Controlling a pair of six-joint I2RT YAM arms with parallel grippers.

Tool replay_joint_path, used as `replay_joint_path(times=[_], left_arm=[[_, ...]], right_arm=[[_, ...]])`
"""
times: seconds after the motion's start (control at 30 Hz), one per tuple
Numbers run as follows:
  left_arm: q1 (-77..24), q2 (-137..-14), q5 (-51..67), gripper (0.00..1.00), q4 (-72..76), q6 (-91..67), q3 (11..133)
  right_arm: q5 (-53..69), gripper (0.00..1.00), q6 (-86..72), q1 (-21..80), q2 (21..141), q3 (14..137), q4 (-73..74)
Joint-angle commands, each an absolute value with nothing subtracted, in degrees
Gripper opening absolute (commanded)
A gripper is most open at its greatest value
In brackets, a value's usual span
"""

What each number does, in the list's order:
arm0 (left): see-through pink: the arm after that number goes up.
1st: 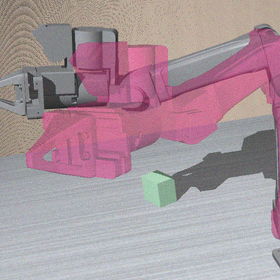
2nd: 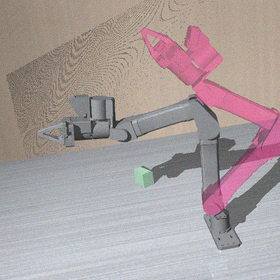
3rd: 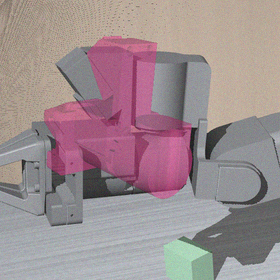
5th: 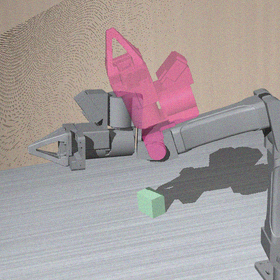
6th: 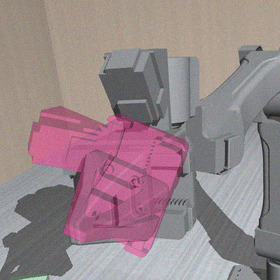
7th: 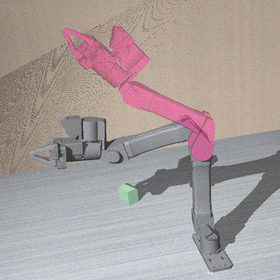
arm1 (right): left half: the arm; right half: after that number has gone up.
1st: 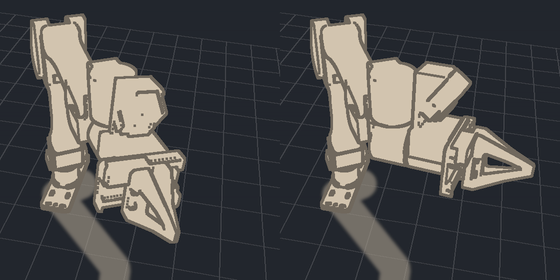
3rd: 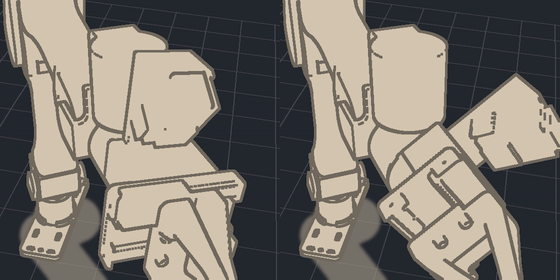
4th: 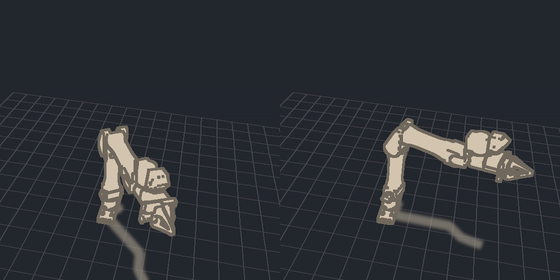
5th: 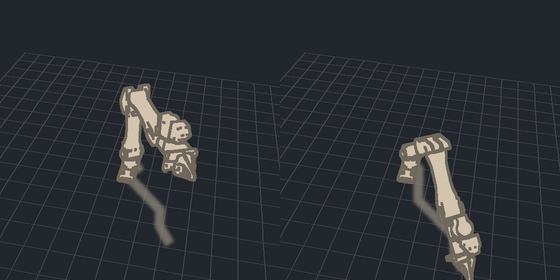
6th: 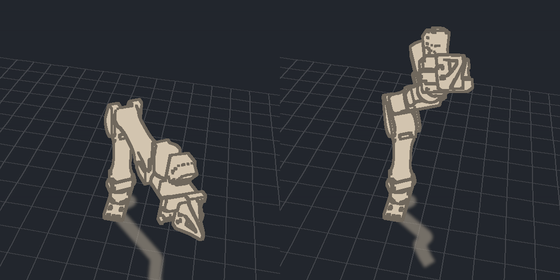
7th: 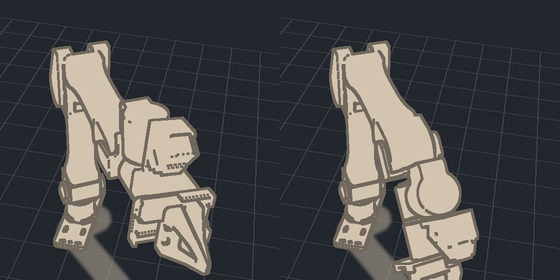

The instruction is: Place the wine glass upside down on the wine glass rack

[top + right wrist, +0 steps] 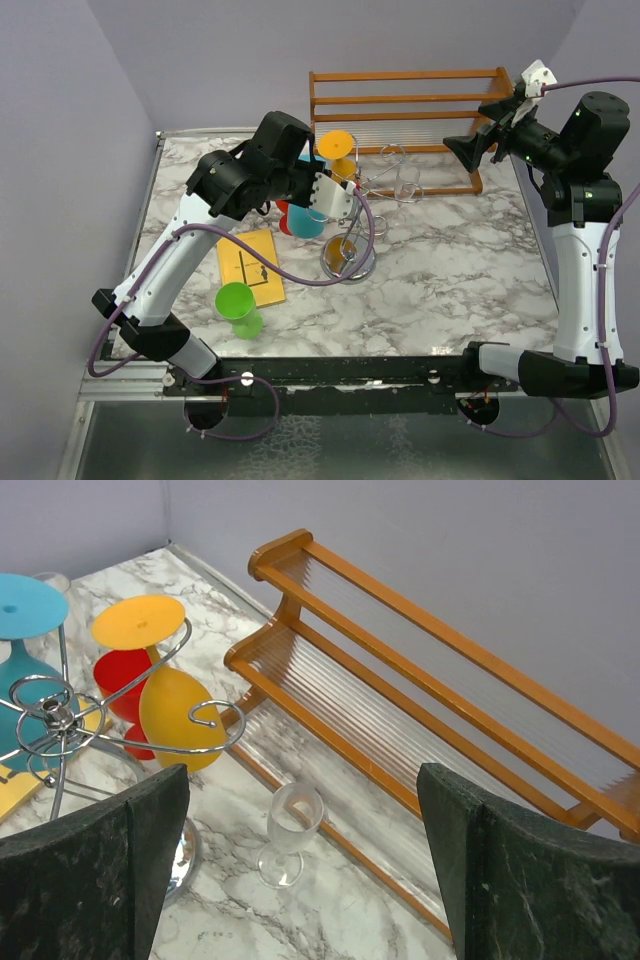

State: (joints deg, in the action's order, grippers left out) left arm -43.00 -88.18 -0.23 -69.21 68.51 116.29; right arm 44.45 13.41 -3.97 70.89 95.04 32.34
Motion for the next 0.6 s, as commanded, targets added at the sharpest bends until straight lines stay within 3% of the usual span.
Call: replay_joint_path(times=[0.0, 0.57], left_arm=[[-43.4, -86.4, 3.1, 0.19, -71.0, 67.2, 116.9], [-43.4, -85.9, 2.6, 0.27, -73.4, 66.9, 117.2]], right_arm=[[43.3, 0.96, 13.9, -4.2, 69.7, 94.8, 31.1], [42.7, 0.96, 14.9, -4.2, 69.5, 94.8, 31.3]])
